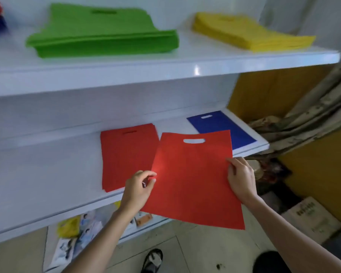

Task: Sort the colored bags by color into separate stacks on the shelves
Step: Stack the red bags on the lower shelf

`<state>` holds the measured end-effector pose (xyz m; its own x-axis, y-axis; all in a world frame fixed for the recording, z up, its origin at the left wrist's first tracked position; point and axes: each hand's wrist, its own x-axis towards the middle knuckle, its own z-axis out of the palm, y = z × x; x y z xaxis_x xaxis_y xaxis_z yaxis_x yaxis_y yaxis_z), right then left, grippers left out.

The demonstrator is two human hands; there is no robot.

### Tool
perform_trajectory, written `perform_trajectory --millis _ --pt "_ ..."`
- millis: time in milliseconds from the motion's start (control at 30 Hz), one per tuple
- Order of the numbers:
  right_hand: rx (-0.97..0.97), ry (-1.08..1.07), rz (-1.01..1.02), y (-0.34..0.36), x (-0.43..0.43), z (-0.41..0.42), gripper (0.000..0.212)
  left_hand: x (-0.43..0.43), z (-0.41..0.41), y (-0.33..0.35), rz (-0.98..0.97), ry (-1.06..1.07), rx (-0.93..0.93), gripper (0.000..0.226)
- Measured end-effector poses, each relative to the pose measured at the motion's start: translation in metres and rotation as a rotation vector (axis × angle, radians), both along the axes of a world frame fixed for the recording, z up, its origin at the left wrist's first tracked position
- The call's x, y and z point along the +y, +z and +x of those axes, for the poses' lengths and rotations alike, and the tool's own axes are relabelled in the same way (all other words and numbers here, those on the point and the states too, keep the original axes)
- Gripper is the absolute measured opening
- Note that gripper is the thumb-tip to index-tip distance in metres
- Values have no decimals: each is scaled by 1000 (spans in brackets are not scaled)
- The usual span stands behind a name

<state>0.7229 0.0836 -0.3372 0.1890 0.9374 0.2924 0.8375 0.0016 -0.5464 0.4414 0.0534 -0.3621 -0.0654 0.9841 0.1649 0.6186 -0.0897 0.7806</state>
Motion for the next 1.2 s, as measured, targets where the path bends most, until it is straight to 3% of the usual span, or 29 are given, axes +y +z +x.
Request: perform_trajectory --millis 167,433,533,667,833,1033,1200 --pt "6 147 -82 -53 69 -67 44 39 -53 -46 42 165 73 19" --pt "-112 442 -104 -101 164 -169 56 61 -130 -82 -81 295 151 38" --pt "-239 425 -224 -111 182 -189 62 65 -140 -94 -169 255 169 51" --pt "-384 275 -460 -118 190 -200 54 73 -141 -106 -253 251 196 59" --pt "-233 291 -369 -124 191 -196 47 82 -141 -103 -297 285 199 58" --pt "-282 337 -409 -116 186 -194 49 84 -142 -96 -353 272 239 57" --pt "-223 332 -308 -86 168 -189 47 72 -143 -70 -319 305 235 51"
